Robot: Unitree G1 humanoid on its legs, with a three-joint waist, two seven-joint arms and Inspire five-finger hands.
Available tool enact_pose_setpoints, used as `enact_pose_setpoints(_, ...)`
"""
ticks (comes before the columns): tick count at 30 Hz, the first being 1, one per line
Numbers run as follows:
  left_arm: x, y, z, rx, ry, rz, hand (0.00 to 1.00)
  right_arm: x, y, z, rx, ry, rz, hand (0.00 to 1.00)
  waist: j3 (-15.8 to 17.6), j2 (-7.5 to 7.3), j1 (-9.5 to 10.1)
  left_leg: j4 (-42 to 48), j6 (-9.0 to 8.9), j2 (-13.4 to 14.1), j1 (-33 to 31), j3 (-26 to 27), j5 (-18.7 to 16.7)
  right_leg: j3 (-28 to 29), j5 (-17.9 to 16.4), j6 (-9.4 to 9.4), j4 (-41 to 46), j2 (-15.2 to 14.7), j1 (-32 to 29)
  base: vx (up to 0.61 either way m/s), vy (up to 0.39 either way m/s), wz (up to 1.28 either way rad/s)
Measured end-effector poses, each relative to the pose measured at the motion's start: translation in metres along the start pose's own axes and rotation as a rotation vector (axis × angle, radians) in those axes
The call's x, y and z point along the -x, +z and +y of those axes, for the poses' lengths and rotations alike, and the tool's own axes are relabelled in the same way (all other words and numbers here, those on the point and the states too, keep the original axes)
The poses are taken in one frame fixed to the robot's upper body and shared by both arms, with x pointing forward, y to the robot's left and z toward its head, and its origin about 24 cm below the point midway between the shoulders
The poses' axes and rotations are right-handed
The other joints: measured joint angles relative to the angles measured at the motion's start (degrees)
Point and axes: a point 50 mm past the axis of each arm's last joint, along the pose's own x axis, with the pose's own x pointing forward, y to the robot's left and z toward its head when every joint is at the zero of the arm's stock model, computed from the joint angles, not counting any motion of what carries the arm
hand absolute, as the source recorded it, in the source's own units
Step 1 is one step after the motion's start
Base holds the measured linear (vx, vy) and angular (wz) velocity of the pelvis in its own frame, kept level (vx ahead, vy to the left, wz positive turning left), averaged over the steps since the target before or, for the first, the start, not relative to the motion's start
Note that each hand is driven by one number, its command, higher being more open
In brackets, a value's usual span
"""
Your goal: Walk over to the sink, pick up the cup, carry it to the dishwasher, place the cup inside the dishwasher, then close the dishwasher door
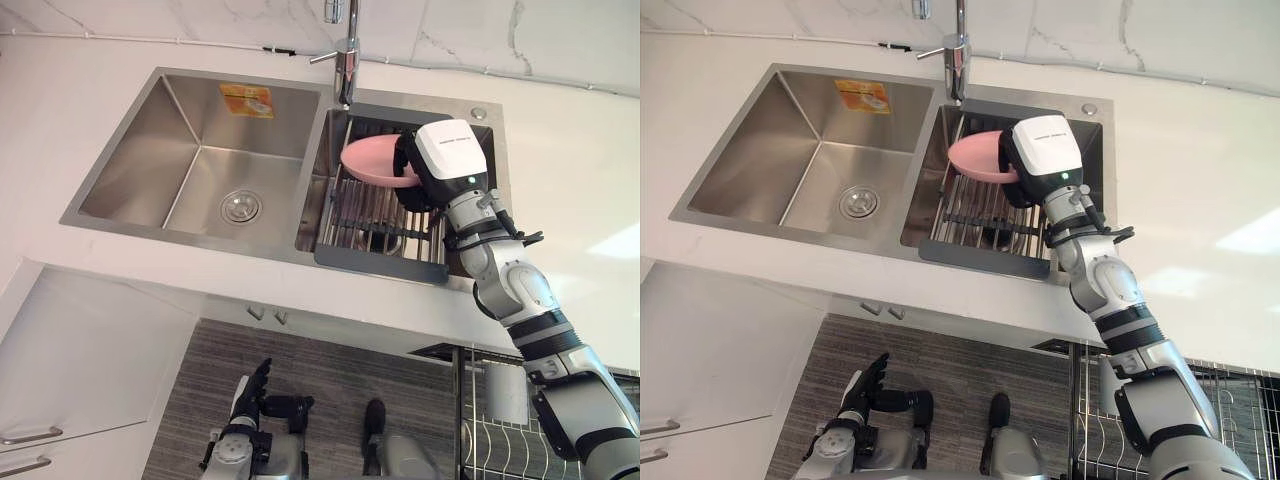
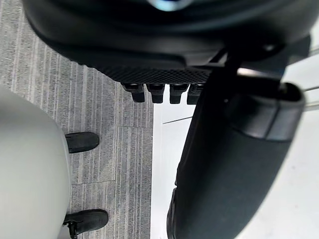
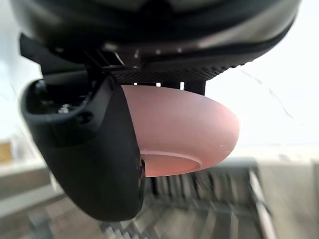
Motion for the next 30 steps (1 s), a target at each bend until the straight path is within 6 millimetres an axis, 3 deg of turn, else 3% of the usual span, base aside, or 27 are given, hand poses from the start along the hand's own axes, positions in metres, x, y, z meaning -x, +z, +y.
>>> enact_pose_setpoints(4, -0.001, -0.002, 0.0, -0.013, -0.005, 0.013, 1.0, 0.006, 0.014, -0.019, -0.057, -0.097, -0.076, 0.0, -0.1, -0.18, -0.58, 0.0, 0.37, 0.3, 0.5, 0.8, -0.1, 0.4, 0.2, -0.25, -0.5, 0.4, 0.6, -0.03, -0.01, -0.03)
enact_pose_setpoints(5, -0.001, -0.003, 0.001, -0.015, -0.005, 0.016, 1.0, 0.01, 0.017, -0.022, -0.067, -0.122, -0.092, 0.0, -0.3, -0.28, -0.7, 0.0, 1.44, 0.4, 0.6, 0.9, -0.1, 0.6, 0.2, -0.32, -0.7, 0.7, 0.7, -0.02, -0.011, -0.07)
enact_pose_setpoints(10, -0.001, -0.011, 0.004, -0.031, -0.013, 0.056, 1.0, 0.038, 0.018, -0.02, -0.13, -0.116, -0.09, 0.0, -2.4, -1.67, -0.97, -0.1, 1.75, 0.8, 1.4, 2.2, -0.1, 1.7, 0.5, -0.7, -1.4, 1.1, 1.1, -0.03, -0.015, -0.12)
enact_pose_setpoints(21, 0.003, -0.026, 0.003, -0.065, -0.022, 0.124, 1.0, 0.097, 0.021, -0.035, -0.262, -0.221, -0.001, 0.0, -5.7, -1.68, -2.88, -0.9, 1.81, 1.4, 3.6, 3.9, -0.2, 3.2, 0.8, -1.2, -2.5, 2.0, 2.7, -0.01, -0.012, -0.07)
enact_pose_setpoints(30, 0.006, -0.033, -0.002, -0.116, -0.05, 0.151, 1.0, 0.127, 0.02, -0.043, -0.301, -0.314, 0.127, 0.0, -7.4, -1.41, -4.07, -1.0, 1.8, 1.5, 5.2, 6.2, -0.7, 5.3, 1.1, -1.39, -3.1, 2.3, 3.5, -0.02, -0.001, -0.13)
